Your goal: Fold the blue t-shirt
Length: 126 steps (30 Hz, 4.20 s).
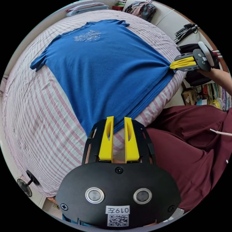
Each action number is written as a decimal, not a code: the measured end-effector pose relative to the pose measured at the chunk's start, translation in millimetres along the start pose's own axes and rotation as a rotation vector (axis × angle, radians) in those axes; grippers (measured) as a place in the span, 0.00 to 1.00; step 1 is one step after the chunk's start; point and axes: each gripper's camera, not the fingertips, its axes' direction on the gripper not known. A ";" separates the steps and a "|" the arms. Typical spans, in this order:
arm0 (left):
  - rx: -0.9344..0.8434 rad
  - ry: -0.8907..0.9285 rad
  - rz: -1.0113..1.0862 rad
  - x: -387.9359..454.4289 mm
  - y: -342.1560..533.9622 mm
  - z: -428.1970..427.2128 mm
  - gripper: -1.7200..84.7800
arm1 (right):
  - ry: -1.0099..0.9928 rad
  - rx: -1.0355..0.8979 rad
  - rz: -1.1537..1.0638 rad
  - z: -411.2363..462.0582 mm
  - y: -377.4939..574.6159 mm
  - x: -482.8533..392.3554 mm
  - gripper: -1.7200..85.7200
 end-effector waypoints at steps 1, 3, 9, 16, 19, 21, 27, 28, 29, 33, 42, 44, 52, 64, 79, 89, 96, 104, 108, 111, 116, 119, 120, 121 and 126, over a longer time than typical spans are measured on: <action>-0.008 -0.013 0.018 1.4 -0.7 0.4 0.08 | -0.002 0.001 0.010 -0.3 0.1 1.8 0.01; -0.018 -0.026 0.039 2.5 -1.7 0.5 0.07 | -0.020 0.002 0.039 -1.4 -0.1 8.1 0.01; -0.032 -0.020 0.011 -6.4 -6.5 -2.2 0.04 | -0.070 0.026 0.137 -10.3 1.5 28.6 0.01; -0.014 0.050 -0.091 -29.4 -7.5 -11.1 0.04 | -0.149 0.060 0.201 -17.0 6.7 51.8 0.01; 0.006 0.098 -0.116 -39.0 -2.3 -17.8 0.03 | -0.159 0.046 0.144 -19.4 9.7 50.7 0.01; 0.007 0.107 -0.099 -39.7 1.0 -21.7 0.03 | -0.159 0.032 0.094 -21.4 14.4 46.8 0.01; -0.018 0.109 -0.057 -39.4 7.7 -22.4 0.03 | -0.151 -0.022 -0.001 -15.6 24.3 35.7 0.01; -0.027 0.105 -0.050 -39.3 7.2 -19.9 0.03 | -0.150 -0.027 -0.005 -14.4 24.5 35.1 0.01; -0.034 0.103 -0.044 -38.9 6.6 -18.3 0.03 | -0.150 -0.039 -0.015 -11.3 24.3 33.9 0.01; -0.091 0.084 0.006 -35.9 2.3 -5.5 0.03 | -0.161 -0.079 -0.064 -1.8 22.4 29.1 0.01; -0.163 0.064 0.035 -47.4 -3.5 11.1 0.03 | -0.157 -0.123 -0.064 8.2 24.0 38.6 0.02; -0.164 0.068 0.015 -52.7 -4.8 14.5 0.03 | -0.176 -0.136 -0.030 12.3 23.1 44.3 0.03; -0.146 0.218 -0.079 -86.2 -2.1 20.1 0.05 | -0.229 -0.095 0.029 5.5 33.5 61.2 0.09; -0.040 0.232 -0.404 -150.2 53.8 9.5 0.08 | -0.271 -0.020 0.525 1.0 100.9 139.4 0.09; 0.083 0.358 -0.781 -210.3 74.0 42.5 0.11 | -0.423 -0.003 0.801 37.8 113.4 169.7 0.11; 0.014 0.287 -0.696 -218.5 64.7 46.2 0.03 | -0.416 -0.008 0.781 31.6 118.9 180.5 0.01; -0.043 0.253 -0.734 -234.5 69.6 55.5 0.03 | -0.376 -0.053 0.829 39.3 125.4 191.2 0.01; -0.077 0.219 -0.871 -250.8 69.6 49.0 0.03 | -0.388 -0.014 0.965 28.9 133.9 206.0 0.01; -0.140 0.248 -0.890 -259.1 65.2 64.9 0.04 | -0.429 -0.090 0.940 48.4 121.8 204.9 0.01; -0.184 0.228 -0.816 -263.0 48.4 77.0 0.04 | -0.438 -0.151 0.862 63.8 96.8 213.6 0.02; -0.198 0.234 -0.710 -269.6 43.1 81.4 0.06 | -0.415 -0.184 0.663 67.2 75.9 214.0 0.06; -0.158 0.300 -0.712 -276.1 51.5 80.9 0.09 | -0.395 -0.194 0.584 63.8 65.5 208.3 0.10; -0.142 0.305 -0.710 -276.9 53.9 79.4 0.10 | -0.369 -0.197 0.567 60.9 61.8 205.9 0.12; -0.133 0.304 -0.708 -277.5 56.8 78.3 0.10 | -0.362 -0.202 0.559 60.0 60.6 205.0 0.13; -0.100 0.346 -0.733 -285.9 80.2 78.0 0.10 | -0.322 -0.266 0.535 58.5 69.3 210.9 0.10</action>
